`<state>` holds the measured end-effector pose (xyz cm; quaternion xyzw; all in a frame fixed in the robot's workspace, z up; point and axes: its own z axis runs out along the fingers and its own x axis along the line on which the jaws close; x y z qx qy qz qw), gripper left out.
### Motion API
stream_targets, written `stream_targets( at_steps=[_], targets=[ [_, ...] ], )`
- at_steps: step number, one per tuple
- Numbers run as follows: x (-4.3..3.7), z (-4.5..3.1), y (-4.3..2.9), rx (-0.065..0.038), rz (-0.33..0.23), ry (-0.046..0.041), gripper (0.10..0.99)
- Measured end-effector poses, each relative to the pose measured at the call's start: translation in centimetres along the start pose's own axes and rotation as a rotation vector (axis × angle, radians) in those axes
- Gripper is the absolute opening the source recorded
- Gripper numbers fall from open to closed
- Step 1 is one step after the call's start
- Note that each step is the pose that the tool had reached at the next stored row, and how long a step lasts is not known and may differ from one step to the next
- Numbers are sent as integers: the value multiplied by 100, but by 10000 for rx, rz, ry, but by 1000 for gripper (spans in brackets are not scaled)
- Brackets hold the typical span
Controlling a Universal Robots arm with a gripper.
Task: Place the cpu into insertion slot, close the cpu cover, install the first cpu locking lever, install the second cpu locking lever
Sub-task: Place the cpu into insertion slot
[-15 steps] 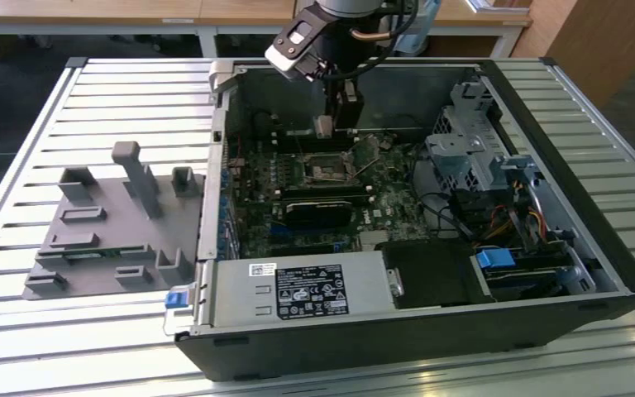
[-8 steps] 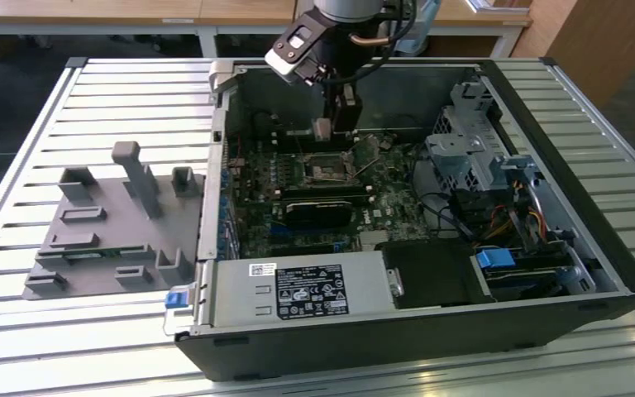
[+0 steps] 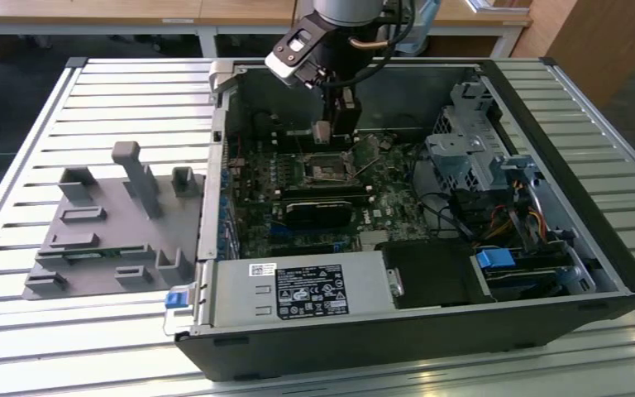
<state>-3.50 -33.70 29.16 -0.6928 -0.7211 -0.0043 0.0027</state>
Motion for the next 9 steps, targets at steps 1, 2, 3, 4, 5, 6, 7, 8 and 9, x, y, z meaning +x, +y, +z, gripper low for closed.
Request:
stream_targets(
  at_steps=[1,2,3,4,5,6,7,8,9],
  targets=[
    [1,0,0,0,0,-1,537],
    [1,1,0,0,-1,0,537],
    [2,2,0,0,-2,1,537],
    [2,3,0,1,-1,-1,537],
    [2,4,0,1,-1,-2,537],
    [2,5,0,1,-1,-3,537],
    [2,8,1,0,-1,-2,537],
    [2,11,0,0,-1,-1,537],
    [2,16,0,-1,-1,-1,537]
  ],
)
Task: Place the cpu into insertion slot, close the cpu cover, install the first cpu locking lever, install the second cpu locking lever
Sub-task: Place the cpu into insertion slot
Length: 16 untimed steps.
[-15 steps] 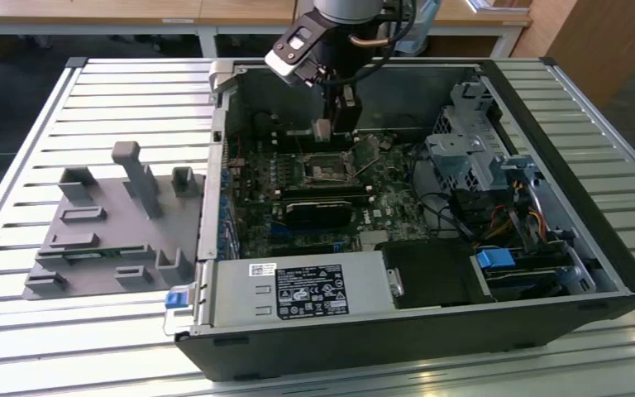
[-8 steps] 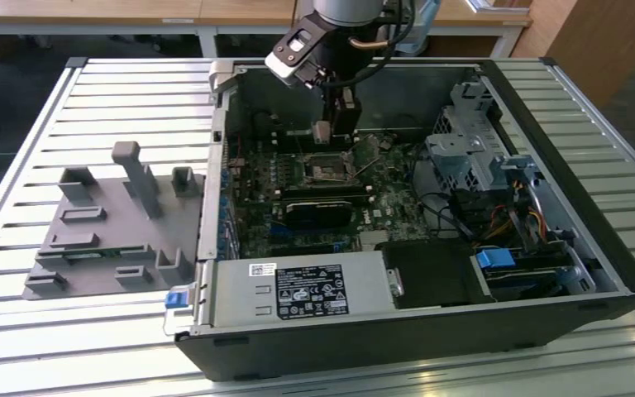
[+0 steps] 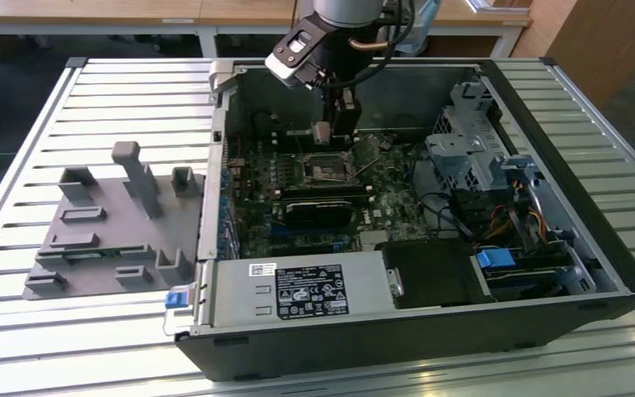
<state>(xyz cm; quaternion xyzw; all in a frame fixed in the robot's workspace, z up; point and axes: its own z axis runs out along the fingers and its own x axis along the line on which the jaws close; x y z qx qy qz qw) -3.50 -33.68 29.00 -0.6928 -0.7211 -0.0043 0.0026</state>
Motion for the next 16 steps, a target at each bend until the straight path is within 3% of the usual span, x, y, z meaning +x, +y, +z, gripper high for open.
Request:
stream_targets(
  at_steps=[16],
  targets=[
    [10,101,0,-69,29,-3,537]
  ],
)
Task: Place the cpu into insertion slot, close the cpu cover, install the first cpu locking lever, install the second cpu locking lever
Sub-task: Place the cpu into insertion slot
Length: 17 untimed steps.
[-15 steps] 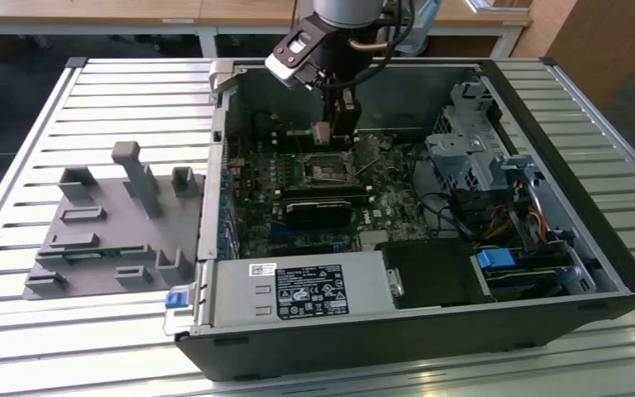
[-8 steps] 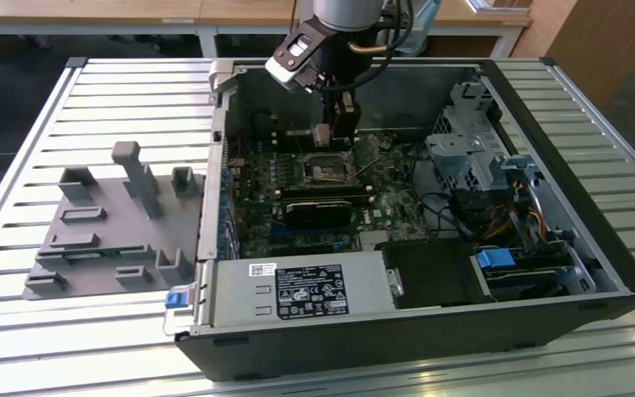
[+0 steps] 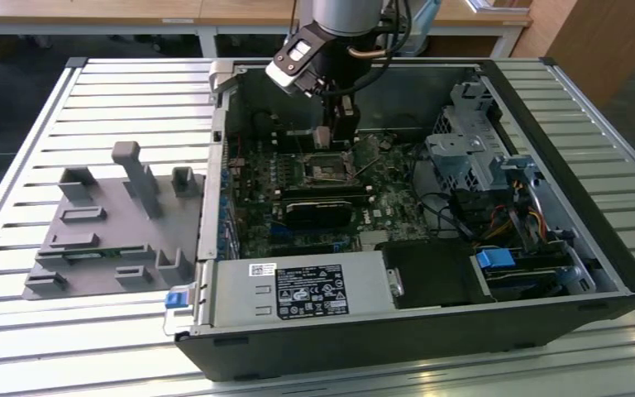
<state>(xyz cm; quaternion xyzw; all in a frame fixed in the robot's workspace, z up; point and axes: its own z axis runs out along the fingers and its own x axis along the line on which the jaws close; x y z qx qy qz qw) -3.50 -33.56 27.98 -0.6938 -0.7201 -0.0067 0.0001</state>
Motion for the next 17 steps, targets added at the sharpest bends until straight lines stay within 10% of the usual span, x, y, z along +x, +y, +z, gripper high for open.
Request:
stream_targets(
  at_steps=[17],
  targets=[
    [2,63,-14,-138,30,-1,537]
  ],
)
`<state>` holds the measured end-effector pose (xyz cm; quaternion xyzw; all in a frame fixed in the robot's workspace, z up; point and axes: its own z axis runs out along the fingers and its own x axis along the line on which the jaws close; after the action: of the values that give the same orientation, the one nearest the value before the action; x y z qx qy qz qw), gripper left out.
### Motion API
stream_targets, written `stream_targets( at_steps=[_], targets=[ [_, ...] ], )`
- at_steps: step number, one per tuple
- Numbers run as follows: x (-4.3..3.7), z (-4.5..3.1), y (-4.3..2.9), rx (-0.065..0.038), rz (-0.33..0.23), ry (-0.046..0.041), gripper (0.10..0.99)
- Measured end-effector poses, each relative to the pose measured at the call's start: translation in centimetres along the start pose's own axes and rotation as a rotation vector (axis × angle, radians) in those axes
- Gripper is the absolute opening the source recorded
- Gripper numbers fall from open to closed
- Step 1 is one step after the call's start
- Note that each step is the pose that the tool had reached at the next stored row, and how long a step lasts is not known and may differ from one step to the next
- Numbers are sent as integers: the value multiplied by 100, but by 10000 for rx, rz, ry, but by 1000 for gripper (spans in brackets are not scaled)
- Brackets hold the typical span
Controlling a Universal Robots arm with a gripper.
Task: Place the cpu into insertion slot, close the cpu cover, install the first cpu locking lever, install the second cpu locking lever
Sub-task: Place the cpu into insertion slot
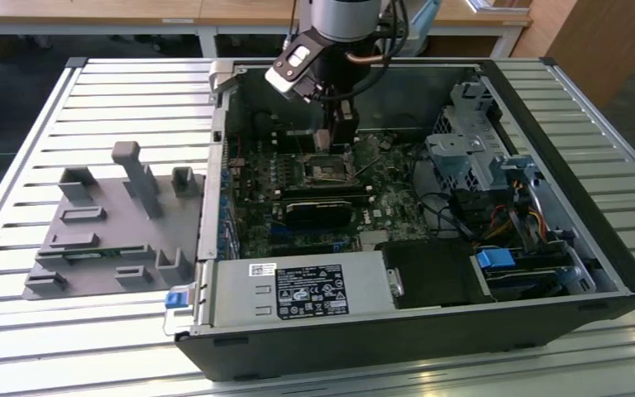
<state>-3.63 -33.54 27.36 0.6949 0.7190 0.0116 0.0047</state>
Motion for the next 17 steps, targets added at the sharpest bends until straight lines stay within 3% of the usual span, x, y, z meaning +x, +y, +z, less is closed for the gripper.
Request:
stream_targets(
  at_steps=[17],
  targets=[
    [28,101,-1,0,42,-2,537]
  ],
)
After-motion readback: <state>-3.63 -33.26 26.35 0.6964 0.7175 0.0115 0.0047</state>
